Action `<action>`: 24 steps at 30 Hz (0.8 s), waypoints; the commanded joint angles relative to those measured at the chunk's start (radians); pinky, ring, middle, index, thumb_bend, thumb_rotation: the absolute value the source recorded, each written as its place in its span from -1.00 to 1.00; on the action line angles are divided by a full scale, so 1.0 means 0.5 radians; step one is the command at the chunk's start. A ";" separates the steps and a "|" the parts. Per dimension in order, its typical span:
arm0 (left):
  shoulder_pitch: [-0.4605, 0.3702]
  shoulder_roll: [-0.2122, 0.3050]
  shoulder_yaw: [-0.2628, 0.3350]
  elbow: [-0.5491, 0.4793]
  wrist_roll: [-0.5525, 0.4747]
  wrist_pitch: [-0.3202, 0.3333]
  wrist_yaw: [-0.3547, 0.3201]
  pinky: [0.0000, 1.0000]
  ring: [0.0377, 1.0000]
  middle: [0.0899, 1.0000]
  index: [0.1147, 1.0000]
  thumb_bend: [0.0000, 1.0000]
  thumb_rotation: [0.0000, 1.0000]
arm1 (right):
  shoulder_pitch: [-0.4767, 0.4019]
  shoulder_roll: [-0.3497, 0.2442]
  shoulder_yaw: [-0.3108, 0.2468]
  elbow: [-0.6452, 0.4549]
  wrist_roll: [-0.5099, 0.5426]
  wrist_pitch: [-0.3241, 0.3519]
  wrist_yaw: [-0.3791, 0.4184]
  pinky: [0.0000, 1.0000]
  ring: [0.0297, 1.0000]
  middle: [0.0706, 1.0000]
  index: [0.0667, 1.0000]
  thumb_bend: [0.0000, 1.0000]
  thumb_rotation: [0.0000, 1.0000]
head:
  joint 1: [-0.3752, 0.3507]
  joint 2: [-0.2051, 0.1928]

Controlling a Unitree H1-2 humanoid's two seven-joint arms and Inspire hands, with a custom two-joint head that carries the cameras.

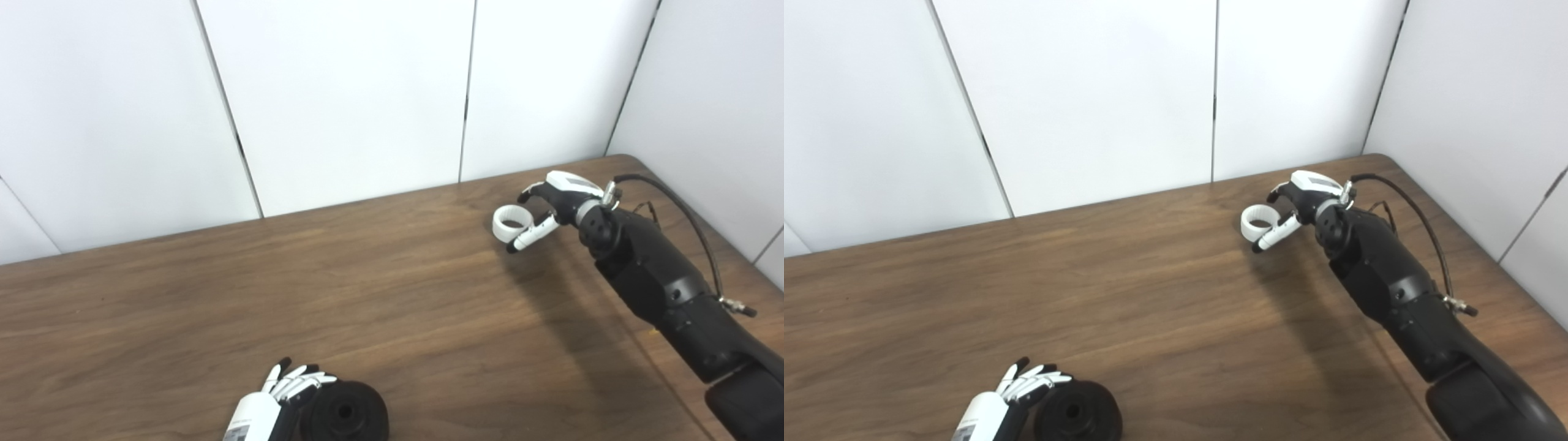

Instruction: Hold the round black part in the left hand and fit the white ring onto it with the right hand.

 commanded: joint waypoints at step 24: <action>0.165 0.006 -0.042 0.128 0.114 0.128 -0.049 1.00 0.73 0.52 -0.16 0.05 -0.89 | -0.048 0.004 -0.005 -0.007 0.083 -0.140 -0.181 0.93 0.97 0.81 0.45 0.71 -0.20 | 0.063 0.033</action>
